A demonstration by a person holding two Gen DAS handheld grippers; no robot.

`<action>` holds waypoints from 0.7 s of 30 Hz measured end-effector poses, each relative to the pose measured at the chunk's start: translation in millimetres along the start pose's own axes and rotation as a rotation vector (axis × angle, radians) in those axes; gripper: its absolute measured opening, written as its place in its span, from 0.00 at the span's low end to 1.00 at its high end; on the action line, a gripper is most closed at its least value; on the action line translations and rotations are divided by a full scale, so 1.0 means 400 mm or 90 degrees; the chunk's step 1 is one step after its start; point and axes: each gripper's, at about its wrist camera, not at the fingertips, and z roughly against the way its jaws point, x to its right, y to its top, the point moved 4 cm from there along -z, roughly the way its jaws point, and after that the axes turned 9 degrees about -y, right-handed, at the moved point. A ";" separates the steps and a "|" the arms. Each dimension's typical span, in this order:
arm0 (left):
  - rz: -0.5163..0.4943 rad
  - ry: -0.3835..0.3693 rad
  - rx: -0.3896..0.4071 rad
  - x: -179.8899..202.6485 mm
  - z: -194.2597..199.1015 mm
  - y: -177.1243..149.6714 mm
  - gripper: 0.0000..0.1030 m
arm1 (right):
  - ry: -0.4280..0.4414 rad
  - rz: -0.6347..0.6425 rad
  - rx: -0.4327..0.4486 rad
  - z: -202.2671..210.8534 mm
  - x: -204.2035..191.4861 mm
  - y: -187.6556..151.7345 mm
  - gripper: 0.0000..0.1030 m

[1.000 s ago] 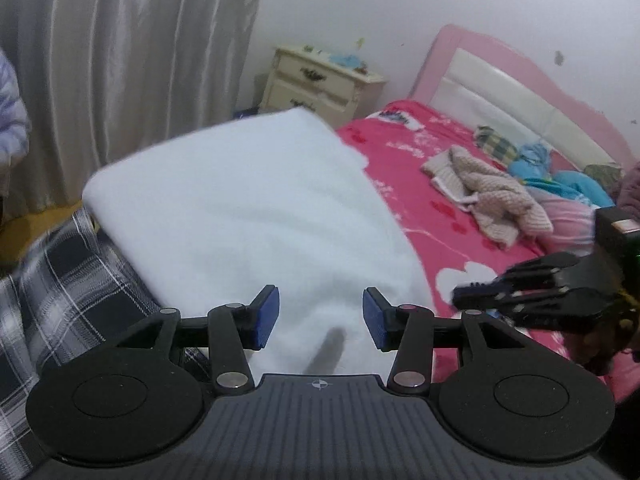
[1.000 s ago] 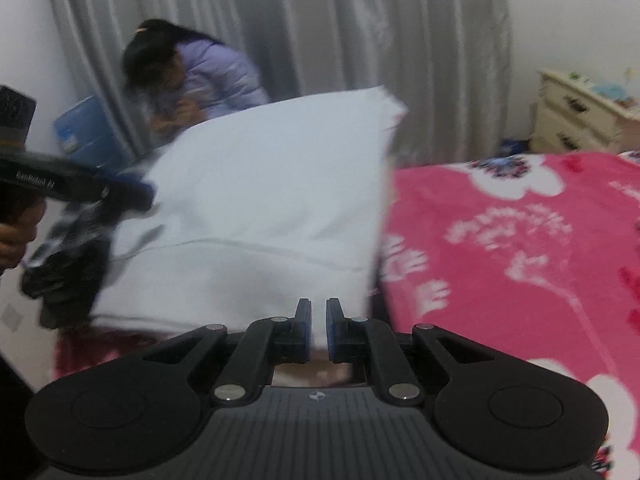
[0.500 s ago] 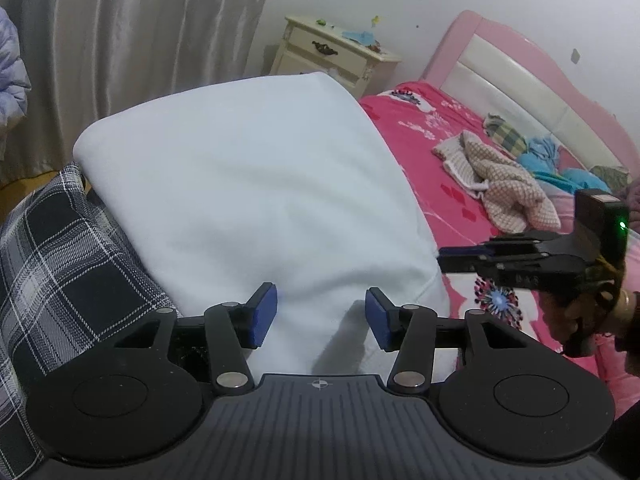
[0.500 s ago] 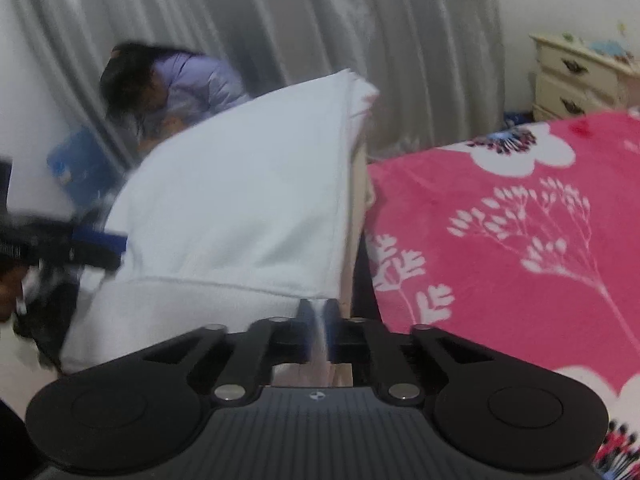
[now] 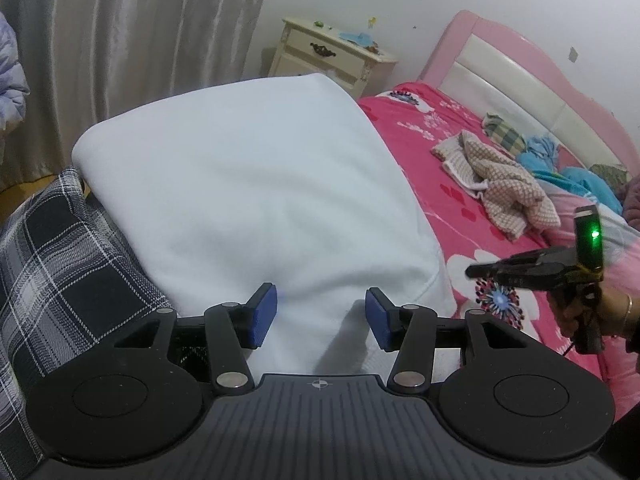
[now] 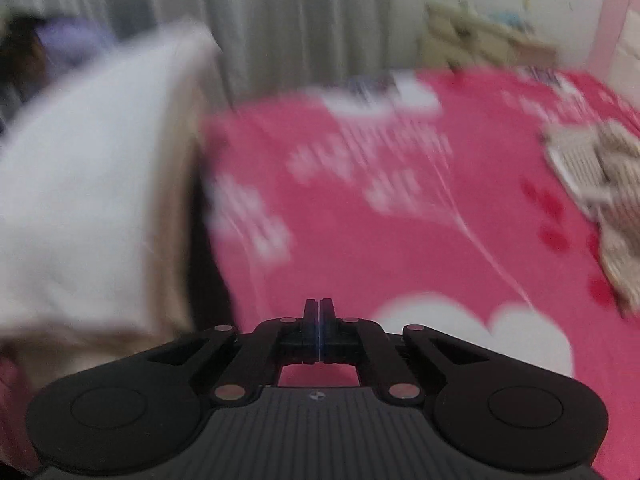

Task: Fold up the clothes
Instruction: 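Press and smooth the white shirt on the stack with both open grippers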

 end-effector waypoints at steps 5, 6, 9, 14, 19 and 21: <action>-0.022 0.013 0.034 0.015 0.016 0.040 0.48 | 0.125 0.101 0.169 0.108 -0.165 0.100 0.03; -0.028 0.029 0.046 0.014 0.014 0.056 0.48 | 0.136 0.113 0.182 0.108 -0.195 0.111 0.03; -0.006 0.103 0.065 -0.024 -0.013 0.088 0.50 | 0.165 0.148 0.213 0.103 -0.280 0.138 0.04; 0.061 0.184 0.019 -0.098 -0.070 0.073 0.49 | 0.121 0.187 0.109 0.018 -0.303 0.128 0.05; 0.009 0.244 0.040 -0.062 -0.063 0.140 0.50 | 0.112 0.128 0.162 0.043 -0.272 0.246 0.06; 0.006 0.295 0.022 -0.069 -0.089 0.155 0.51 | 0.112 0.097 0.183 0.031 -0.268 0.298 0.06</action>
